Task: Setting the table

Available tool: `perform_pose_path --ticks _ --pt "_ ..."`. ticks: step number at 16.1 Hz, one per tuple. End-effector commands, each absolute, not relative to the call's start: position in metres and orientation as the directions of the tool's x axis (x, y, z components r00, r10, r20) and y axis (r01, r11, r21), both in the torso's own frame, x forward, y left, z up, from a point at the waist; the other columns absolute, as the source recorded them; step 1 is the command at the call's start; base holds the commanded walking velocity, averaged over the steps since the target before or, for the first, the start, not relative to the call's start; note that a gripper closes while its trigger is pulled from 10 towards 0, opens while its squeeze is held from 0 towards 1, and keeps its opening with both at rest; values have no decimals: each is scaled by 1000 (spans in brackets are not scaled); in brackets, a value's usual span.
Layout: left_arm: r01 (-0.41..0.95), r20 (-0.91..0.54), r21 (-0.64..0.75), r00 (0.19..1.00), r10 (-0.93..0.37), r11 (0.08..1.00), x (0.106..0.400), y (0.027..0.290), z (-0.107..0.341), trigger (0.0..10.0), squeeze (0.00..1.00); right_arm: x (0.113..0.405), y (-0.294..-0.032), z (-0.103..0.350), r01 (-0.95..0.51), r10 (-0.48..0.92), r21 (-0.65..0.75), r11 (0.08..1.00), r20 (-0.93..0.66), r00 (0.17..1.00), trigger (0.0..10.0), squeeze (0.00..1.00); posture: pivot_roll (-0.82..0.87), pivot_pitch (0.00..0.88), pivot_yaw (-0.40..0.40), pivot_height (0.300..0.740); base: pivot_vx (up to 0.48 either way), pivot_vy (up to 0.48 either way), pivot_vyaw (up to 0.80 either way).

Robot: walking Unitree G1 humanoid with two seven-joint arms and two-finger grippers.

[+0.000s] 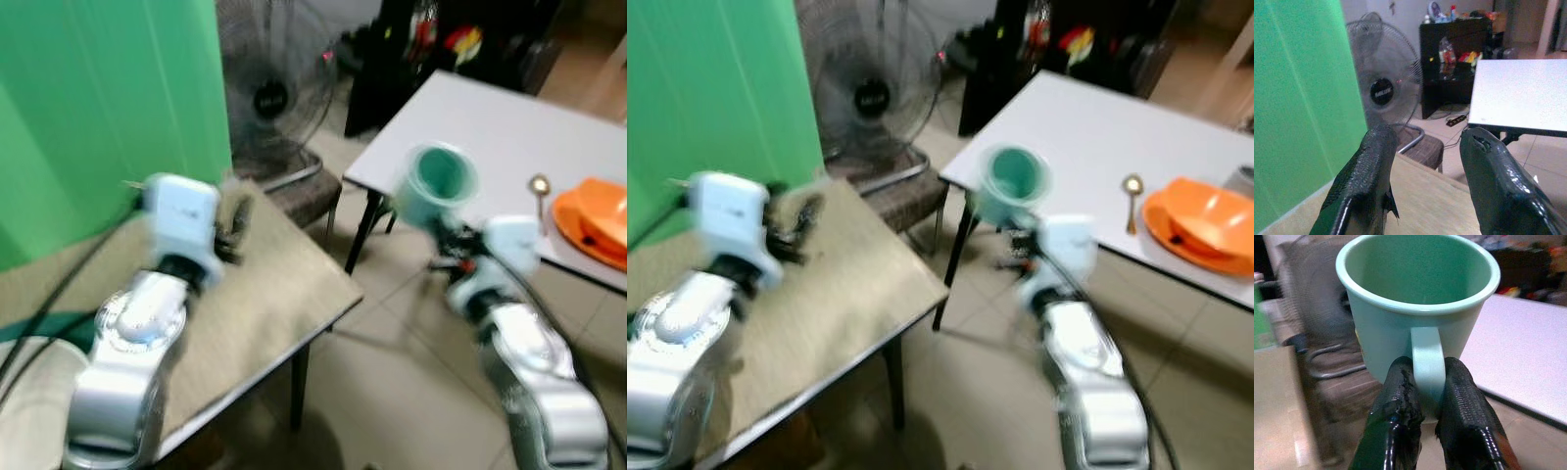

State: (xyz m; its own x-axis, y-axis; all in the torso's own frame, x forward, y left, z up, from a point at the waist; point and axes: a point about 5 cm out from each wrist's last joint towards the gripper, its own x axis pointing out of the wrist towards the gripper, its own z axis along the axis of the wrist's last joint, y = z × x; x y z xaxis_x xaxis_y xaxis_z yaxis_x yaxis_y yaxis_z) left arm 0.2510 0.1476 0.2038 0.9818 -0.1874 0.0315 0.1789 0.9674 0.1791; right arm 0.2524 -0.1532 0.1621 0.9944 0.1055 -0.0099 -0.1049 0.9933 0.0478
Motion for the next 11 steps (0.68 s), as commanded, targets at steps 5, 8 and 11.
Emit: perform_pose_path --ticks 5,8,11 --pt "150 60 195 985 -165 969 250 151 207 10000 0 255 -147 170 -147 146 49 988 28 989 10000 0 19 0 -45 740 0 -254 0" --pt "151 63 201 984 -166 968 251 151 207 10000 0 255 -145 170 -149 148 49 988 27 989 10000 0 19 0 -45 740 0 -333 0" --pt "151 63 204 984 -167 967 250 151 206 10000 0 254 -145 169 -149 148 51 988 21 989 10000 0 18 0 -46 740 0 -330 0"
